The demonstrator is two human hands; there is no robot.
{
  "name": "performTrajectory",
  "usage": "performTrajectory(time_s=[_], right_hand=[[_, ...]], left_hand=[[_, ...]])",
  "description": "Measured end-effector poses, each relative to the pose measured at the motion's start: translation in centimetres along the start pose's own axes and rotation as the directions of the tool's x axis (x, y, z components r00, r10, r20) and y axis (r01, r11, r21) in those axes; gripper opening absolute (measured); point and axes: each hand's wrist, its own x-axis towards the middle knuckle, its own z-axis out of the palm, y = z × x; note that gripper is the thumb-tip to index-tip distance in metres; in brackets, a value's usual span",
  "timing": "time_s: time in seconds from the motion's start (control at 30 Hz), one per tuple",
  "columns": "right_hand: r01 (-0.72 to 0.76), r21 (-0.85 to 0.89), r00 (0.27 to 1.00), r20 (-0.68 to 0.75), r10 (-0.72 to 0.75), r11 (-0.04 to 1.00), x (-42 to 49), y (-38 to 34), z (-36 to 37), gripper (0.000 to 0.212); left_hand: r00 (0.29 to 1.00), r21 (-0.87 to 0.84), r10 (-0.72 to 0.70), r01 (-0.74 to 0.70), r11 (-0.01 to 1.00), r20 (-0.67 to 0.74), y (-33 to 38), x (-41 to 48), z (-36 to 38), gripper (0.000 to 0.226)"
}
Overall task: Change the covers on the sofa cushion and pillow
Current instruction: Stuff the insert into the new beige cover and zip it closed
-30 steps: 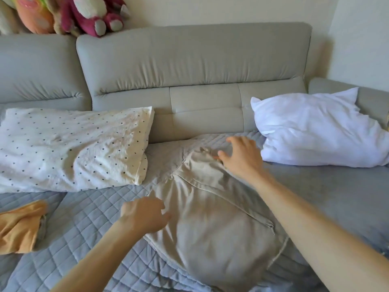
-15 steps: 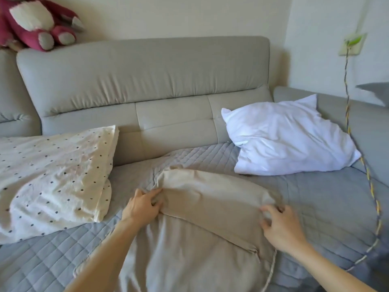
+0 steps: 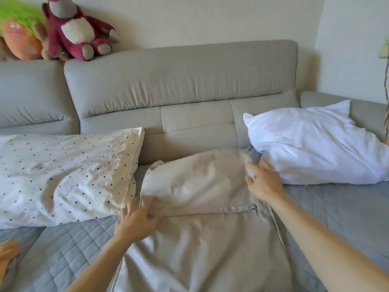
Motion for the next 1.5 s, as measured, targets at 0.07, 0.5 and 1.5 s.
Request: performTrajectory(time_s=[0.07, 0.5, 1.5], right_hand=[[-0.089, -0.093, 0.968, 0.228, 0.108, 0.992, -1.7, 1.0, 1.6, 0.045], [-0.206, 0.216, 0.978, 0.027, 0.205, 0.954, -9.3, 3.6, -1.0, 0.05], [-0.059, -0.006, 0.995, 0.076, 0.06, 0.998, -11.6, 4.8, 2.3, 0.059]], left_hand=[[0.982, -0.076, -0.074, 0.088, 0.993, 0.172, -0.3, 0.2, 0.9, 0.073], [0.99, -0.735, -0.137, 0.071, 0.675, -0.03, -0.5, 0.0, -0.6, 0.026], [0.893, -0.51, -0.126, -0.128, 0.85, -0.433, 3.0, 11.8, -3.3, 0.041]])
